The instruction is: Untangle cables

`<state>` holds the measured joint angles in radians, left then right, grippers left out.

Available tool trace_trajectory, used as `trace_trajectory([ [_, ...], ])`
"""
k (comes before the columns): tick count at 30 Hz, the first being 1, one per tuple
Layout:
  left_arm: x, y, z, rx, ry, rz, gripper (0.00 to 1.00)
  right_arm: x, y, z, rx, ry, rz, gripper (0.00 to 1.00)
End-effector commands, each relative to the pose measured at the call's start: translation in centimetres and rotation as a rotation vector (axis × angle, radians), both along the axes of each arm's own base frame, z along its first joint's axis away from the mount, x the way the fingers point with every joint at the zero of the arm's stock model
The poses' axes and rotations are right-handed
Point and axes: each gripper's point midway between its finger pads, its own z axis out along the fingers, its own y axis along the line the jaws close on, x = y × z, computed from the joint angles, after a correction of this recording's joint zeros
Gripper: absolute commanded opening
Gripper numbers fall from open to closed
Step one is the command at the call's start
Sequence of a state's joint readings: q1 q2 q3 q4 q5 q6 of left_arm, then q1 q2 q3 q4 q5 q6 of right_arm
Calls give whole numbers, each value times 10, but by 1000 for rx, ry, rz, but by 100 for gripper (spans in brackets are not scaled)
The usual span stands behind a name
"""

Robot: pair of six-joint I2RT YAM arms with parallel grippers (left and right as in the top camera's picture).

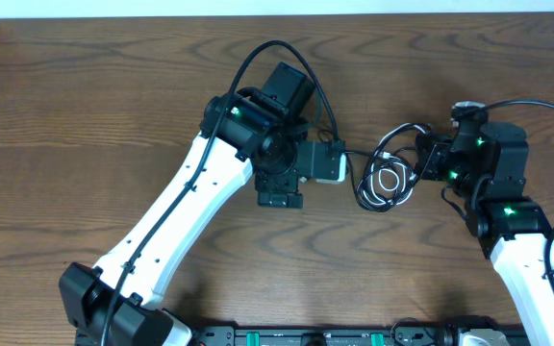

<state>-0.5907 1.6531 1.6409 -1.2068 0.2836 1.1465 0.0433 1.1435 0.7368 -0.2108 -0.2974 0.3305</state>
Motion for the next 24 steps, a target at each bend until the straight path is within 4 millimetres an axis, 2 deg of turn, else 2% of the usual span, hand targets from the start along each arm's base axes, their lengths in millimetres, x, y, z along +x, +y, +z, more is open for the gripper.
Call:
trace_trajectory([
  [1, -18, -22, 22, -165, 58, -57, 98, 0, 21, 19, 87, -59, 103, 1],
  [3, -24, -32, 28, -229, 88, -79, 98, -2, 34, 30, 119, -107, 190, 1],
  [5, -29, -42, 35, -295, 115, -103, 98, -9, 54, 47, 153, -182, 336, 1],
  [9, -39, -52, 45, -377, 165, -132, 98, -26, 80, 77, 218, -307, 548, 1],
  [12, -47, -49, 43, -364, 204, -127, 98, -43, 95, 102, 263, -412, 708, 1],
  [17, -41, -52, 45, -379, 184, -122, 98, -62, 105, 121, 291, -497, 850, 1],
  [24, -27, -61, 52, -422, 175, -32, 98, -63, 106, 124, 300, -502, 860, 1],
])
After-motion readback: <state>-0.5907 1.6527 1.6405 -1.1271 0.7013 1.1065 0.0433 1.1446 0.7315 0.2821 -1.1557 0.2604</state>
